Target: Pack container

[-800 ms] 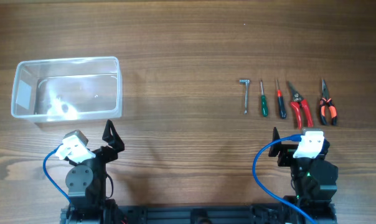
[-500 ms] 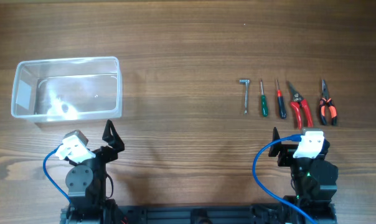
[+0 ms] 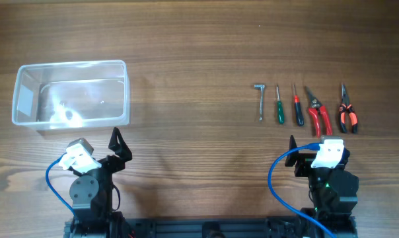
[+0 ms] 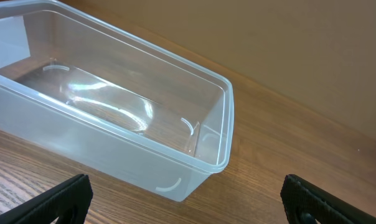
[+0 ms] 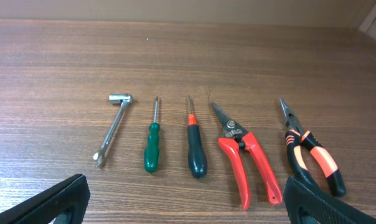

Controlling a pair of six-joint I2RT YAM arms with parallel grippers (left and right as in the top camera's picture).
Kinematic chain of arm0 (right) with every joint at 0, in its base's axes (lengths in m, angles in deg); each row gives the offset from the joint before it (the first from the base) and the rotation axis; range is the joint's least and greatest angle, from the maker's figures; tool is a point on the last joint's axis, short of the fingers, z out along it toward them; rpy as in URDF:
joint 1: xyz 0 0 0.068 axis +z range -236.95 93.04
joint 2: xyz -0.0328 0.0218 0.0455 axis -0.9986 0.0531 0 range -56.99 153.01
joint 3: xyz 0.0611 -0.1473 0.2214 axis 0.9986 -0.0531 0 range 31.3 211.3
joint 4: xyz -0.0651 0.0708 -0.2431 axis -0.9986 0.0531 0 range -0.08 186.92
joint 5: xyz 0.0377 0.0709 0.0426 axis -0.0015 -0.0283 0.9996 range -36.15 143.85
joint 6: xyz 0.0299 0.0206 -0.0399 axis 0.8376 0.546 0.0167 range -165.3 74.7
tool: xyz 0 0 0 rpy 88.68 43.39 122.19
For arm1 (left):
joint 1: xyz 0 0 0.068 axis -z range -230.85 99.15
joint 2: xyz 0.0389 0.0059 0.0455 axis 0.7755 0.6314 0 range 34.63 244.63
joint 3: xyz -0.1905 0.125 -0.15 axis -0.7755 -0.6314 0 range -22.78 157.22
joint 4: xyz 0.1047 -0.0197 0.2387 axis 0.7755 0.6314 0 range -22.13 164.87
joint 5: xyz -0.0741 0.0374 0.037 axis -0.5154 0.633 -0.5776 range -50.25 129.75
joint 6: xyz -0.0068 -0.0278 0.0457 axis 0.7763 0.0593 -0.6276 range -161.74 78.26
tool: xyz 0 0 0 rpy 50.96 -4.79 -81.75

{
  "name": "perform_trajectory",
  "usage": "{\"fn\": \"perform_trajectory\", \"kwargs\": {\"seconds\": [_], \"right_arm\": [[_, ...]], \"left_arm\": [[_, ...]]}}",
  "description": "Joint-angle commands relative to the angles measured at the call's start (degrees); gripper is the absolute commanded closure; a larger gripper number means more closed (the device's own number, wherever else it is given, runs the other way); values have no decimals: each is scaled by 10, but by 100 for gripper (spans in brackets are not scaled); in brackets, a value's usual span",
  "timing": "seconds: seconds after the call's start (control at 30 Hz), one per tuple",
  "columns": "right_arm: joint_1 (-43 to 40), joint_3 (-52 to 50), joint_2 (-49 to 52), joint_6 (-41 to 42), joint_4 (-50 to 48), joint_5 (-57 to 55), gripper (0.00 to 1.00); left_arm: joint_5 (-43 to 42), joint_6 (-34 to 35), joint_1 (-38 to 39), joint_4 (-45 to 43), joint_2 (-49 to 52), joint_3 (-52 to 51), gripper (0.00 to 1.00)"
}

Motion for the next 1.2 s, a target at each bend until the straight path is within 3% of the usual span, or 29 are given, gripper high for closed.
{"fn": "perform_trajectory", "kwargs": {"seconds": [0.0,0.3,0.43,0.5,0.57,0.8,0.97,1.17], "right_arm": [[-2,-1,-7,-3,-2,-5,0],[-2,-1,-7,20,-9,44,0],[-2,-1,-7,122,-8,111,0],[-2,-1,-7,228,-18,122,0],[-2,-1,-7,283,-33,126,0],[-2,30,12,236,-137,114,0],[-2,106,120,271,-123,87,0],[-3,271,369,252,-99,107,0]], "left_arm": [[9,7,3,-2,-3,-6,0],[6,9,3,-4,-3,-7,0],[-61,10,3,0,-3,-6,0],[-96,10,3,-1,-3,-6,0],[-108,10,3,-5,-3,-5,0],[-106,12,3,0,21,79,0],[-83,9,3,49,143,197,0],[-85,-9,2,90,415,396,0]]}}
